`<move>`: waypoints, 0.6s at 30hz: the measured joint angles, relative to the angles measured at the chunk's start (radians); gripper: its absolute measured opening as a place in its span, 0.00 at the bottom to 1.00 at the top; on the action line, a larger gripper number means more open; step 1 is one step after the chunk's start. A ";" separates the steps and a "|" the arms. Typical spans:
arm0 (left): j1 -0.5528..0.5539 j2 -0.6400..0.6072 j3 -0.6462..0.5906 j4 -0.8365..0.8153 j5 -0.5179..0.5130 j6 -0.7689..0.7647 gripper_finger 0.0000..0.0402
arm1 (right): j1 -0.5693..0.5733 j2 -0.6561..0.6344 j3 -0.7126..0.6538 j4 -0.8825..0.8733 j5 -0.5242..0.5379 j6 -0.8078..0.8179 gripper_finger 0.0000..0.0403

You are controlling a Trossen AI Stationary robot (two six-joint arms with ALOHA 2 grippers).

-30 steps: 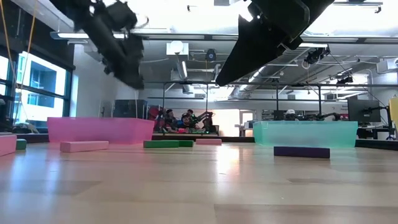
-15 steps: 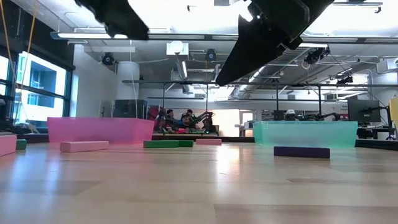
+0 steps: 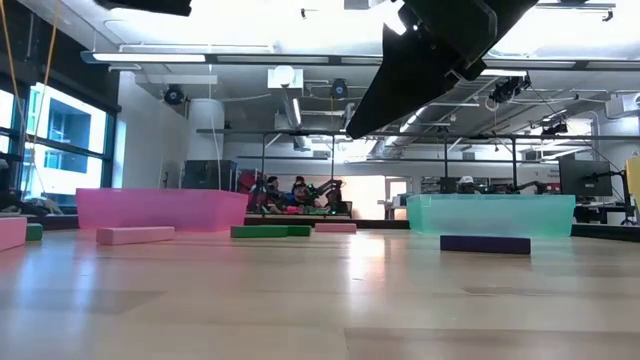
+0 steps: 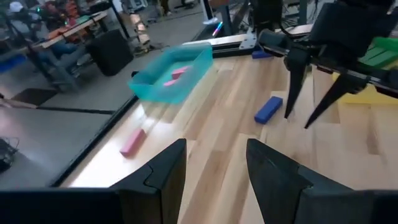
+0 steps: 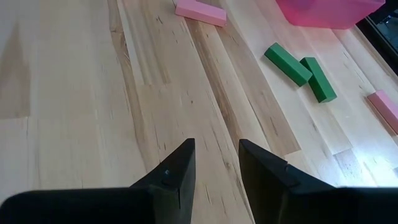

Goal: Sort blocks
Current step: Put the green block into the yellow bin

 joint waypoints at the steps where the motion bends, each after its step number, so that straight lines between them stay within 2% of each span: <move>1: -0.013 0.006 0.000 -0.019 -0.008 -0.044 0.39 | 0.000 0.000 0.000 0.000 0.000 0.000 0.27; 4: -0.047 0.005 0.000 -0.101 0.013 -0.228 0.39 | 0.000 0.000 0.000 0.000 0.000 -0.007 0.27; 7: -0.075 -0.016 0.000 -0.234 0.133 -0.493 0.39 | 0.000 0.000 -0.001 0.000 0.001 -0.027 0.27; 12: -0.091 -0.042 0.000 -0.476 0.527 -0.950 0.39 | 0.000 0.000 -0.001 0.018 0.027 -0.078 0.27; 15: -0.107 -0.026 0.000 -0.577 0.744 -1.134 0.39 | -0.003 0.000 -0.001 0.046 0.028 -0.127 0.27; 18: -0.134 -0.004 0.000 -0.634 0.909 -1.274 0.39 | -0.005 0.000 -0.001 0.080 0.029 -0.182 0.27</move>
